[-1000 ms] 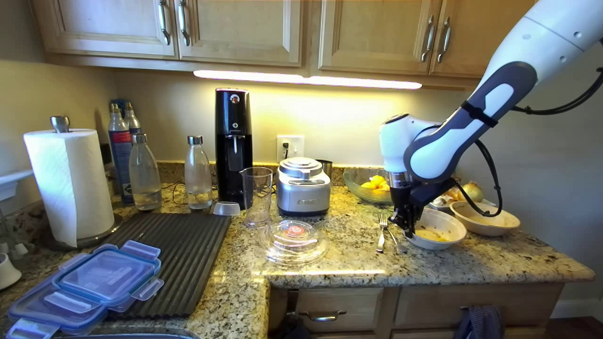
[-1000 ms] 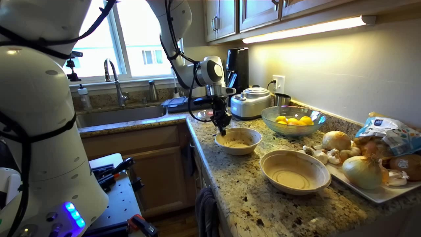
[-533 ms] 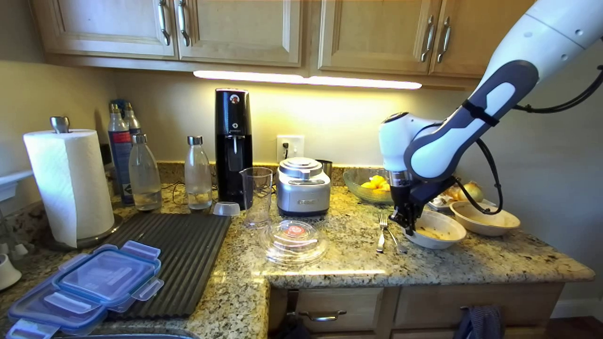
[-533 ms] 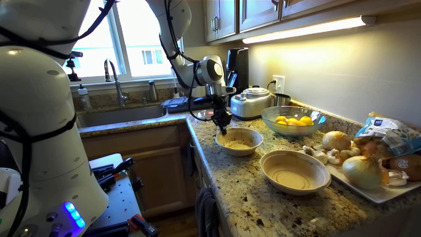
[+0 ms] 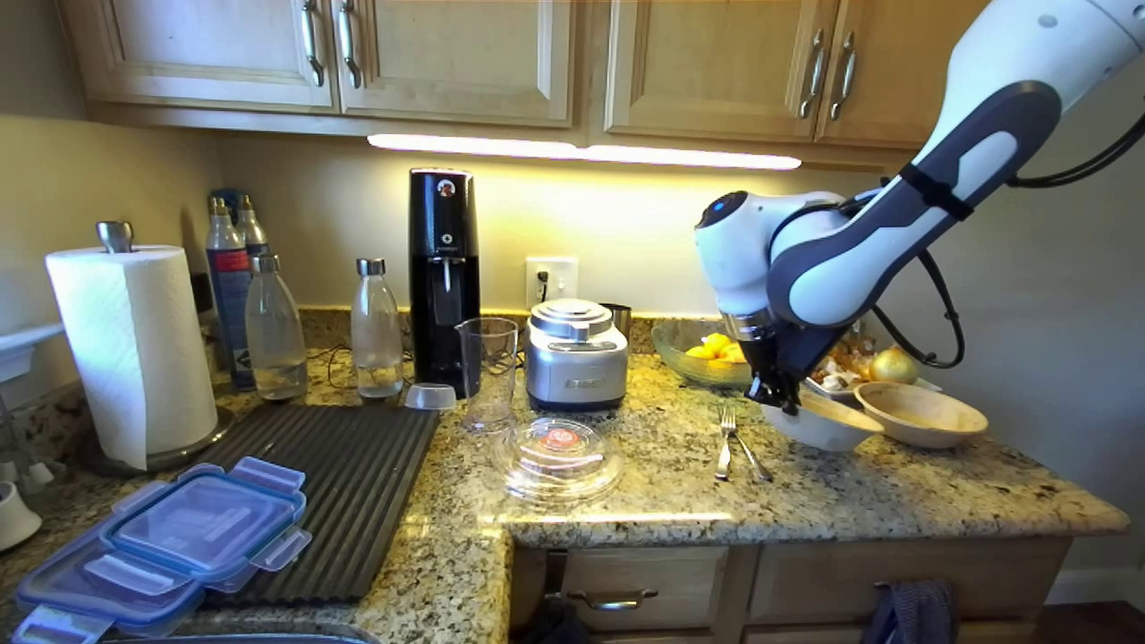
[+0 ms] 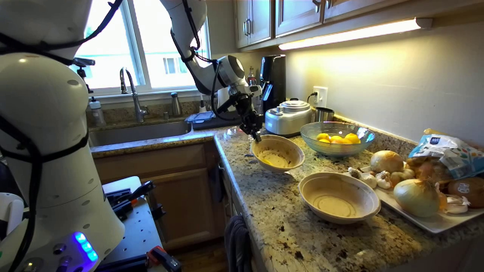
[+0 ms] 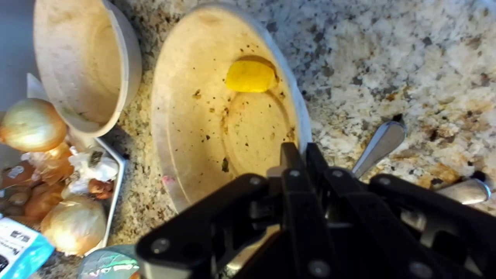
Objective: Stack the white bowls together, then put the two forks on top of the bowls
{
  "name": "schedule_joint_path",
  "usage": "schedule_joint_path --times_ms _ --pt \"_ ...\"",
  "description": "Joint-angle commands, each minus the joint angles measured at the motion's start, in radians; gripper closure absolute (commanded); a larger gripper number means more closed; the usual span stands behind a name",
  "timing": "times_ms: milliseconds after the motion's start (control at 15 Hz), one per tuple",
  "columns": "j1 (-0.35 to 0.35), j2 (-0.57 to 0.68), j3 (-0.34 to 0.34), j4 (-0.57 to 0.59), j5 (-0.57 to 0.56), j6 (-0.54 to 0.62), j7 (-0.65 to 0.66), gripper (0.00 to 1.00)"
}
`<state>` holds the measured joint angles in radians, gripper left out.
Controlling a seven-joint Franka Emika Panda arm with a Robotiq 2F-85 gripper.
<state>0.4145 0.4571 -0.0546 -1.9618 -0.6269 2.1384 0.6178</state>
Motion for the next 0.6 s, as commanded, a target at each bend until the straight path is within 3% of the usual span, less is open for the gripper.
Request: schedule_joint_path --times_ms 0,533 --pt "0.012 -0.068 0.018 -0.012 -0.104 -0.105 0.08 0.93" --pt "-0.059 -0.117 0.055 -0.004 -0.221 -0.233 0.213 0.93"
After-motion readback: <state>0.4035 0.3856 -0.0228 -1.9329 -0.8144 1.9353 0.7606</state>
